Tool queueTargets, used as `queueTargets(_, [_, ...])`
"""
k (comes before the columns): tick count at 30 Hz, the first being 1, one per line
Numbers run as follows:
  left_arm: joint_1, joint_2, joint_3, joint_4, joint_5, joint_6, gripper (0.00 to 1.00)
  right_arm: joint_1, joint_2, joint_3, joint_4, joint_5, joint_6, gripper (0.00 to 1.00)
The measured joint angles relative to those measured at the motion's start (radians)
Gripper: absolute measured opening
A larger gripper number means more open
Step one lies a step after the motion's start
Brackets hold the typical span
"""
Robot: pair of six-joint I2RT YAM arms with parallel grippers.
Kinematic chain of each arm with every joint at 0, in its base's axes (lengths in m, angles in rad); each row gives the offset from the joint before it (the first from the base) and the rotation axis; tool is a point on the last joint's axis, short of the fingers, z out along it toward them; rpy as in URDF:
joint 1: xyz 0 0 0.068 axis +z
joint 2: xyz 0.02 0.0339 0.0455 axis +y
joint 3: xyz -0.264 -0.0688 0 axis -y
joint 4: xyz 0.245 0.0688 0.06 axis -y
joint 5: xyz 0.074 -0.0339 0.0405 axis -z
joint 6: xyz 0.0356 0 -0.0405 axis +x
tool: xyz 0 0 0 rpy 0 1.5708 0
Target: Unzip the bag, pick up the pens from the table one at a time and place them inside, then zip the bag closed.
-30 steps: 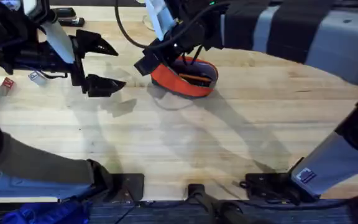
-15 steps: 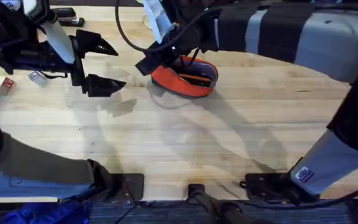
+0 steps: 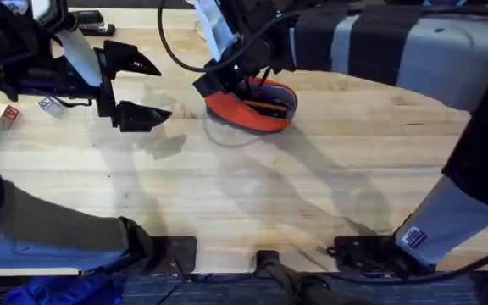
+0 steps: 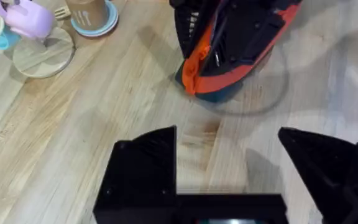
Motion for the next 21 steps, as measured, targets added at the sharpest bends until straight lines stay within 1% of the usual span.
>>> queueTargets(2, [0.000,0.000,0.000,0.000,0.000,0.000,0.993,0.000,0.000,0.000,0.000,0.000,0.000,0.255])
queueTargets(4, [0.000,0.000,0.000,0.000,0.000,0.000,0.993,0.000,0.000,0.000,0.000,0.000,0.000,0.217])
queueTargets(10, [0.000,0.000,0.000,0.000,0.000,0.000,0.993,0.000,0.000,0.000,0.011,0.000,0.000,0.206])
queueTargets(11, [0.000,0.000,0.000,0.000,0.000,0.000,0.993,0.000,0.000,0.000,0.020,0.000,0.000,0.179])
queueTargets(12, [0.000,0.000,0.000,0.000,0.000,0.000,0.993,0.000,0.000,0.000,0.029,0.000,0.000,0.118])
queueTargets(14, [0.000,0.000,0.000,0.000,0.000,0.000,0.993,0.000,0.000,0.000,0.037,0.000,0.001,0.043])
queueTargets(21, [0.000,0.000,0.000,0.000,0.000,0.000,0.993,0.000,0.000,0.000,0.038,0.000,0.000,0.031])
